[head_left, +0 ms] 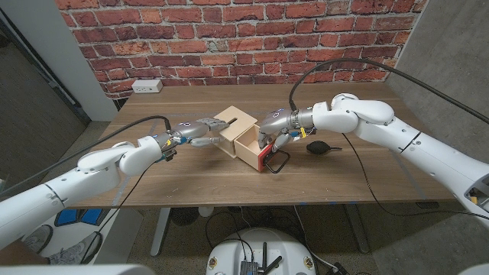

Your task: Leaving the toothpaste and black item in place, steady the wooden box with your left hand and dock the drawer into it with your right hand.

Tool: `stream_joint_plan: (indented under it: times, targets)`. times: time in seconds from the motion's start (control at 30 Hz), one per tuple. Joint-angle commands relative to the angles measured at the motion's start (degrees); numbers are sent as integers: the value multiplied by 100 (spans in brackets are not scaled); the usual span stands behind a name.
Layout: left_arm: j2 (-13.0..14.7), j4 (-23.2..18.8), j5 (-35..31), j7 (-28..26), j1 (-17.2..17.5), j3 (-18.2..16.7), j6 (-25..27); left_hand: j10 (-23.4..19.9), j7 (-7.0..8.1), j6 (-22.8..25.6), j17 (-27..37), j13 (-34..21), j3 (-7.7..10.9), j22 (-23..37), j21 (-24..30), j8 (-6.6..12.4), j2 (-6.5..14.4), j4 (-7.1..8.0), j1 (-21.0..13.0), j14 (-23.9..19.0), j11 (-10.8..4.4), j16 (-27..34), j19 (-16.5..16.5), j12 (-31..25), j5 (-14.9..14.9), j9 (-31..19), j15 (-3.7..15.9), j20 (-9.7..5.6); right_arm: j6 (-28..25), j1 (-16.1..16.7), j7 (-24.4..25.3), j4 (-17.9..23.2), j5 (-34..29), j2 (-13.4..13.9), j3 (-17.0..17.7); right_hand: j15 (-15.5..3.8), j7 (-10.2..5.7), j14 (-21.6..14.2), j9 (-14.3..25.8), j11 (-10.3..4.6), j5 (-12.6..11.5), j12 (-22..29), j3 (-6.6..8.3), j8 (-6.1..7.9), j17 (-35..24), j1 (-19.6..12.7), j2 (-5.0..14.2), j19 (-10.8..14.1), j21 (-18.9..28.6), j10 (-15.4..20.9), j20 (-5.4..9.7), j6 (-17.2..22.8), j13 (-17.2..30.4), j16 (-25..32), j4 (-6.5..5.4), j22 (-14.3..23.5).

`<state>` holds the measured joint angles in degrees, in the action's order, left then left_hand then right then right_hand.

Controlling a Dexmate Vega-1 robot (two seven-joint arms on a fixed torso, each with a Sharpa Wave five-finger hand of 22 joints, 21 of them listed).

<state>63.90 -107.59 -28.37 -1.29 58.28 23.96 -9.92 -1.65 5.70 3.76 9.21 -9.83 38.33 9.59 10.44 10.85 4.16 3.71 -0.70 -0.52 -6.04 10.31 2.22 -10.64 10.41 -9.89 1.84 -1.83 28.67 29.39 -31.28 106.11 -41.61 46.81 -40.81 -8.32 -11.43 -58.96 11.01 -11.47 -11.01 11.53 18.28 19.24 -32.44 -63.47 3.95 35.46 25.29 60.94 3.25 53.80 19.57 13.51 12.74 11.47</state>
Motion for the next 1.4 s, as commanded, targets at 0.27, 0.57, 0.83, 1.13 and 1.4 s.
stream_joint_plan:
  times: [0.27, 0.57, 0.83, 1.13, 1.4]
  targets:
    - [-22, 65, -6, 53, -80, 48, -71, -20, 13, 55, 27, -3, -18, 6, 46, 25, 288, 1, -11, -25, 1, -22, -53, 4, 26, -7, 570, -932, 161, -242, -194, -318, 110, -95, -143, -537, 9, -73, 16, -21, -23, 21, 392, 21, -26, 421, 447, -51, 99, 5, 873, 58, 27, 39, -350, -4]
    - [-34, 77, -1, 95, -104, 67, -64, -32, 14, 70, 27, -3, -14, 5, 44, 26, 293, -6, -17, -35, -3, -23, -61, 4, 26, -7, 574, -929, 218, -317, -188, -481, 148, -111, -171, -536, 7, -69, 20, -21, -23, 21, 404, 9, -27, 456, 450, -68, 161, -1, 872, 39, 22, 40, -349, -7]
    - [-74, 106, -23, 126, -164, 108, -75, -57, 3, 84, 26, -4, -9, 5, 45, 26, 300, -15, -26, -46, -3, -24, -73, 0, 27, -8, 566, -931, 244, -364, -153, -517, 140, -137, -185, -533, 12, -67, 18, -21, -21, 27, 416, 7, -32, 484, 448, -83, 229, -8, 874, 57, 33, 46, -350, -9]
    - [-92, 90, -33, 149, -170, 126, -37, -63, -6, 108, 25, -4, -5, 5, 44, 31, 305, -23, -31, -57, 4, -24, -81, 3, 27, -8, 563, -931, 251, -386, -74, -514, 96, -162, -185, -537, 10, -75, 27, -21, -22, 27, 436, 17, -37, 476, 440, -108, 291, 5, 871, 68, 25, 53, -339, -11]
    - [-97, 102, -47, 145, -188, 148, -82, -72, -9, 120, 25, -4, -1, 5, 42, 30, 309, -30, -36, -66, 10, -25, -87, 4, 28, -9, 565, -935, 245, -376, 41, -506, 30, -170, -172, -534, 16, -65, 18, -20, -20, 24, 446, 2, -31, 497, 444, -128, 331, -3, 873, 56, 26, 47, -346, -14]
